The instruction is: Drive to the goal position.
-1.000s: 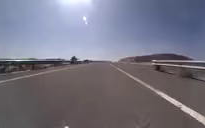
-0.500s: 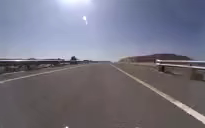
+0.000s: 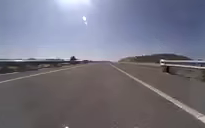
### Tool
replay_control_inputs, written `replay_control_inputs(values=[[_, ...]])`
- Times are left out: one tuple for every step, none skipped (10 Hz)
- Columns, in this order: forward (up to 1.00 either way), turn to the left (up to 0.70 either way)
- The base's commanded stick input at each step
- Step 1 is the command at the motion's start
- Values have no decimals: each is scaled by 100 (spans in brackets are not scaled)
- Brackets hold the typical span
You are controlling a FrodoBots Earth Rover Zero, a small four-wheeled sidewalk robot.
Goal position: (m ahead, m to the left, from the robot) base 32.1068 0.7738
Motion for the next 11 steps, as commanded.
replay_control_inputs(values=[[100, 0], [100, 0], [100, 0], [100, 0], [100, 0], [100, 0], [100, 0], [100, 0], [100, 0], [100, 0], [100, 0]])
